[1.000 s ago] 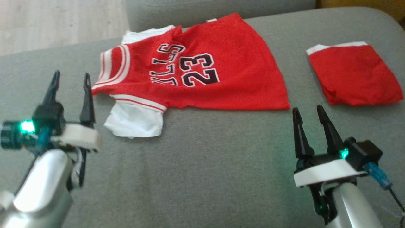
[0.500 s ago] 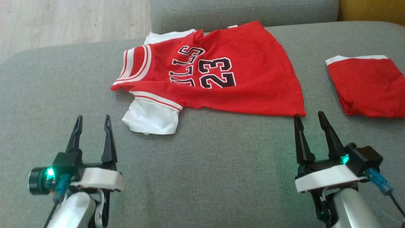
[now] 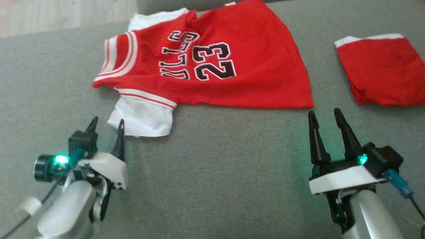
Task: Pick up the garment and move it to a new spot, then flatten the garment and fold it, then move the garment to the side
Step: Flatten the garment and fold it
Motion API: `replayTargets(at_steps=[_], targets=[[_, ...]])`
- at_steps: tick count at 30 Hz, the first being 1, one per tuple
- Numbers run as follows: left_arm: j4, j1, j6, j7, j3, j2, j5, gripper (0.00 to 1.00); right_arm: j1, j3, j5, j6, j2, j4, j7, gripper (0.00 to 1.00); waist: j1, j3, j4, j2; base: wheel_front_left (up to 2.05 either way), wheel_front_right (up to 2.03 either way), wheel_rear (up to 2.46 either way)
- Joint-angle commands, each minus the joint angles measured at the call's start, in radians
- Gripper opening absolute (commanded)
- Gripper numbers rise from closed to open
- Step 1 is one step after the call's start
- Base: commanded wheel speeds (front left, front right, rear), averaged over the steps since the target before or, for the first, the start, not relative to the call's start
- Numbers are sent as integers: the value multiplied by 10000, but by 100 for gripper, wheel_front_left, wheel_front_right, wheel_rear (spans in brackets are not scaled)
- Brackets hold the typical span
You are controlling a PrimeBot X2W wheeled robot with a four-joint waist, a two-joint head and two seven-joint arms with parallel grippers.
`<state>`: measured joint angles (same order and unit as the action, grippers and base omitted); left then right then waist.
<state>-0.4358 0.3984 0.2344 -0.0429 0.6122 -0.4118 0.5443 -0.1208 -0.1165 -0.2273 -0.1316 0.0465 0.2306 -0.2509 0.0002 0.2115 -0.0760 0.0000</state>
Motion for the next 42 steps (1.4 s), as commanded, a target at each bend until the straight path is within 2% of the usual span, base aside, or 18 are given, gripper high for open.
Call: replayTargets(at_steps=[1, 11, 12, 13, 14, 15, 22, 29, 34, 38, 42], targets=[[2, 572, -96, 98, -340, -387, -60, 100, -310, -206, 43, 9, 37, -325, -109, 100, -2, 176, -174, 0, 0, 0, 0], [-1302, 1017, -331, 693, -13, -474, -149, 100, -366, -214, -66, 9, 37, -281, -109, 100, -2, 342, -444, 0, 0, 0, 0], [-1384, 1036, -343, 748, 25, -471, -159, 93, -376, -219, -71, 9, 37, -275, -109, 100, -2, 343, -451, 0, 0, 0, 0], [-1443, 1051, -356, 775, 39, -456, -144, 43, -385, -220, -81, 9, 37, -268, -109, 100, -2, 340, -455, 0, 0, 0, 0], [-1484, 1062, -380, 780, 49, -441, -125, 7, -393, -219, -93, 9, 37, -262, -109, 100, -2, 337, -456, 0, 0, 0, 0], [-1520, 1072, -409, 772, 61, -431, -112, 0, -399, -219, -101, 9, 37, -257, -109, 100, -2, 330, -454, 0, 0, 0, 0], [-1187, 1136, -373, -72, -120, -350, -53, 0, -371, -122, -53, 9, 37, -184, -109, 100, -2, 140, -253, 0, 0, 0, 0], [5, 1077, 178, -1550, -624, -226, -97, 0, -623, 181, 396, 9, 37, 30, 17, 100, -2, -67, 347, 0, 0, 0, 0], [965, 937, 468, -1968, -783, -156, -292, 0, -1176, 913, 1553, 9, 37, 790, 1298, 100, -2, -104, 845, 0, 0, 0, 0], [1517, 746, 505, -2040, -632, -100, -456, 0, -1691, 1637, 1491, 9, 37, 1630, 2358, 100, -2, -42, 1155, 0, 0, 0, 0], [1732, 676, 465, -2037, -448, -61, -548, 0, -2070, 1933, 1456, 9, 37, 2275, 2645, 100, -2, 42, 1312, 0, 0, 0, 0]])
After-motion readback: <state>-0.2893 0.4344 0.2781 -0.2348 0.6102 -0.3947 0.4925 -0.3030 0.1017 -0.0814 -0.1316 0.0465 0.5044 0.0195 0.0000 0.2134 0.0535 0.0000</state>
